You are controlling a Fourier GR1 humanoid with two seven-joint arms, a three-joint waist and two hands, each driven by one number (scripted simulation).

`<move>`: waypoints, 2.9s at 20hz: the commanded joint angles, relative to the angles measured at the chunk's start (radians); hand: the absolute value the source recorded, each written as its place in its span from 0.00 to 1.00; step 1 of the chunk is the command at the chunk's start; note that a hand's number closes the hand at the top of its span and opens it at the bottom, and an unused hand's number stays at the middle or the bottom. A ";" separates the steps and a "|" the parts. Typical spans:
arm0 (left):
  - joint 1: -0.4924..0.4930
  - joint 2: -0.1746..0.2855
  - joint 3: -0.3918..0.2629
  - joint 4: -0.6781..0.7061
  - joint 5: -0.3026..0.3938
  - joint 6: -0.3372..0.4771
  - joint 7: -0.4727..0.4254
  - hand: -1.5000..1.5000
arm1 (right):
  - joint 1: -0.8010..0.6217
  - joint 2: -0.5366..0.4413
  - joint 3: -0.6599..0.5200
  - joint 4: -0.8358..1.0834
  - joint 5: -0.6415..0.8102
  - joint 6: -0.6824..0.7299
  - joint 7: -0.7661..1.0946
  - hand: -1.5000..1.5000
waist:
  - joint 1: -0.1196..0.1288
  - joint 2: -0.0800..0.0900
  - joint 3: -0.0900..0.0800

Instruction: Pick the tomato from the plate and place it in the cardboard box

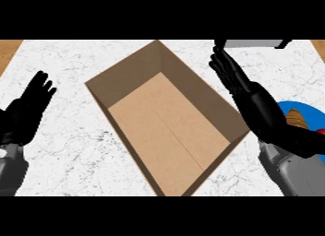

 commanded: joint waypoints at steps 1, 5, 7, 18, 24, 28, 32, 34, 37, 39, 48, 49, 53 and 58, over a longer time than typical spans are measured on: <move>0.065 0.023 0.003 -0.022 -0.050 -0.008 -0.053 0.50 | 0.016 -0.053 -0.146 0.005 -0.043 -0.004 -0.009 0.00 | 0.007 -0.005 -0.019; 0.105 0.085 -0.041 -0.033 -0.192 0.065 -0.076 0.50 | 0.076 -0.167 -0.451 0.120 -0.063 -0.149 -0.093 0.00 | -0.031 -0.003 -0.012; 0.093 0.087 -0.026 -0.021 -0.168 0.060 -0.054 0.50 | 0.206 -0.362 -0.351 0.257 0.204 -0.181 0.037 0.00 | -0.099 0.040 -0.041; 0.163 -0.055 -0.202 -0.068 -0.377 0.189 -0.083 0.50 | 0.298 -0.299 -0.643 0.514 0.115 -0.309 -0.185 0.00 | 0.006 -0.001 -0.019; 0.206 -0.015 -0.173 -0.115 -0.342 0.150 -0.079 0.50 | 0.416 -0.600 -0.553 0.457 0.218 -0.088 0.064 0.00 | 0.005 -0.006 -0.022; 0.175 -0.032 -0.175 -0.108 -0.358 0.174 -0.057 0.50 | 0.456 -0.679 -0.437 0.433 0.255 0.094 0.176 0.00 | 0.010 -0.003 -0.022; 0.171 -0.028 -0.170 -0.127 -0.362 0.168 -0.033 0.50 | 0.442 -0.737 -0.404 0.322 0.199 0.250 0.357 0.00 | 0.007 -0.007 -0.022; 0.176 -0.021 -0.163 -0.093 -0.355 0.129 -0.075 0.50 | 0.404 -0.721 -0.371 0.353 0.227 0.271 0.390 0.00 | 0.016 -0.002 -0.020; 0.188 -0.044 -0.159 -0.103 -0.377 0.140 -0.074 0.50 | 0.399 -0.654 -0.352 0.295 0.239 0.275 0.460 0.00 | 0.009 -0.004 -0.019; 0.173 -0.046 -0.147 -0.060 -0.385 0.128 -0.079 0.50 | 0.350 -0.606 -0.316 0.230 0.281 0.226 0.597 0.00 | 0.010 -0.003 -0.020; 0.227 -0.098 -0.139 -0.173 -0.454 0.115 -0.038 0.50 | 0.344 -0.525 -0.374 0.283 0.405 0.307 0.618 0.00 | 0.010 -0.004 -0.019; 0.250 -0.061 -0.098 -0.215 -0.419 0.082 -0.016 0.50 | 0.314 -0.481 -0.342 0.247 0.433 0.275 0.697 0.00 | 0.013 -0.004 -0.019; 0.208 -0.098 -0.077 -0.140 -0.445 0.053 -0.049 0.50 | 0.336 -0.500 -0.445 0.316 0.437 0.374 0.609 0.00 | 0.007 -0.004 -0.019; 0.185 -0.148 -0.061 -0.107 -0.487 0.074 -0.055 0.50 | 0.314 -0.389 -0.416 0.316 0.555 0.305 0.596 0.00 | 0.008 -0.004 -0.019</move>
